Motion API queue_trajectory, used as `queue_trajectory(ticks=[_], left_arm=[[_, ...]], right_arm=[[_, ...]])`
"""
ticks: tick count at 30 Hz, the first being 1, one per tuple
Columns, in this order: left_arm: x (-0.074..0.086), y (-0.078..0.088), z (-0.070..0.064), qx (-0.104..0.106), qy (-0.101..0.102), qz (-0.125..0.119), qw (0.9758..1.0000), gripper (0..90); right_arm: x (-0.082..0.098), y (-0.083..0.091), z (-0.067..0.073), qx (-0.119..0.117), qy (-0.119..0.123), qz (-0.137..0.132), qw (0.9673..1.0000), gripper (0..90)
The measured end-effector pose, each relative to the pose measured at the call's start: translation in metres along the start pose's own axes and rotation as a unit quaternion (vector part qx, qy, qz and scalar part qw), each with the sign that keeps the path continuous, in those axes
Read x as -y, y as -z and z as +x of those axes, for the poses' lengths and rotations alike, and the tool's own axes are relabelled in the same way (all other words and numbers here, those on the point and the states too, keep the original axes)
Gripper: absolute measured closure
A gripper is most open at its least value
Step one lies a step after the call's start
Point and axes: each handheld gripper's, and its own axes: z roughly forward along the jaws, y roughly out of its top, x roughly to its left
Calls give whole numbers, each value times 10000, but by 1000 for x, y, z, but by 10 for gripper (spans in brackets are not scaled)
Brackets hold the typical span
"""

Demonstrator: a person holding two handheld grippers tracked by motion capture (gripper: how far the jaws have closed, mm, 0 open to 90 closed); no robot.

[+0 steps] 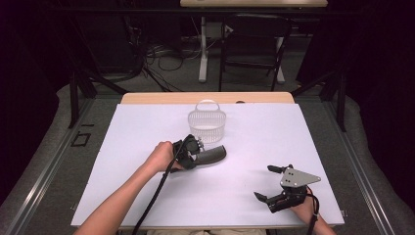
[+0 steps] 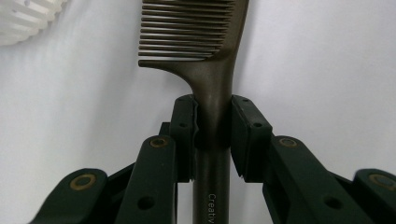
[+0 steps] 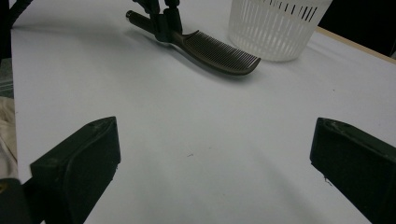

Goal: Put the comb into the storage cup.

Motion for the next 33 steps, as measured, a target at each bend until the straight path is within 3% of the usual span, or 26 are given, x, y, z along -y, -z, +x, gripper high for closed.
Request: queue_trajectory(ticks=[5,12,18,33], left_arm=[[4,9,-8,-23,22,-196,9998,724],[15,15,-10,-9,194,-548,9983,724],[26,19,-14,-48,339,-945,9949,724],[46,25,-24,-212,602,-1582,9853,724]], right_arm=[[0,0,0,-1,-5,41,10000,15],[0,1,-1,12,-5,20,10000,15],[0,0,0,24,-2,1,10000,15],[0,0,0,35,-10,38,10000,15]])
